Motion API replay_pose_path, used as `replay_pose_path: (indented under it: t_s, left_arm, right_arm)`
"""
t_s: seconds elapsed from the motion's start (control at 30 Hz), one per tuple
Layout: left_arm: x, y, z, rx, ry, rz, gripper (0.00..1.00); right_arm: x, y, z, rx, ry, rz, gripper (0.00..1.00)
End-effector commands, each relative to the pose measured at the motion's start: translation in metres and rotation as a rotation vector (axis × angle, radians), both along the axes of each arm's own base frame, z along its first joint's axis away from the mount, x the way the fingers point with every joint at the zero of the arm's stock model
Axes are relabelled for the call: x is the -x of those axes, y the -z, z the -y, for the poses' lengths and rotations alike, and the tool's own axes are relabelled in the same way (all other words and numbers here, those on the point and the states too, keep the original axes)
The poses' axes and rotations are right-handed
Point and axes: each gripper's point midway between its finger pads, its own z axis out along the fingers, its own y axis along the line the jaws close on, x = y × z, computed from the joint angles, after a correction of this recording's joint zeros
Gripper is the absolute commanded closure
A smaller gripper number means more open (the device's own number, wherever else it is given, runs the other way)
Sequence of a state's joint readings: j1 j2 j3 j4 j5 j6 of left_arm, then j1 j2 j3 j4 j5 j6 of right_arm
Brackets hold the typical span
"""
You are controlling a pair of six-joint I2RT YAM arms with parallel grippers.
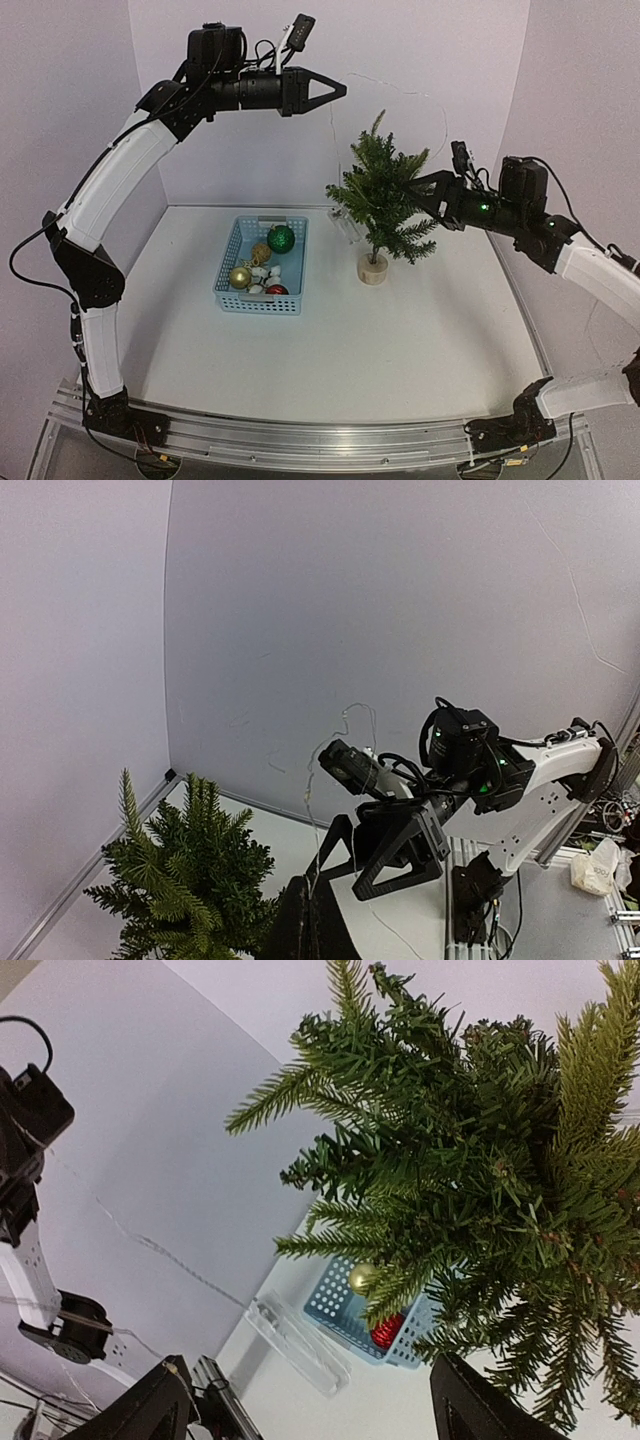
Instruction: Decorate the small christmas tree
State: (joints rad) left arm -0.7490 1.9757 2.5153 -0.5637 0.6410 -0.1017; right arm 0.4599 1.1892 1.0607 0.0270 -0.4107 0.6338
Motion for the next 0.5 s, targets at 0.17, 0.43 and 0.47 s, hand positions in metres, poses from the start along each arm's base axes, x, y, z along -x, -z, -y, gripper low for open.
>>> replay_pose_path:
  t_s: [0.17, 0.43, 0.47]
  left_arm:
    - [0.0038, -0.0245, -0.0057, 0.055, -0.001, 0.074, 1.00]
    - [0.0046, -0.0256, -0.0060, 0.056, 0.000, 0.076, 1.00]
    - [0.0039, -0.0257, -0.0066, 0.056, -0.003, 0.075, 1.00]
  right_arm:
    - [-0.0104, -0.0351, -0.0124, -0.154, -0.028, 0.064, 0.50]
    - [-0.0130, -0.0339, -0.0122, -0.154, -0.019, 0.063, 0.85]
    - [-0.0129, -0.0341, -0.0115, -0.153, -0.015, 0.064, 0.90]
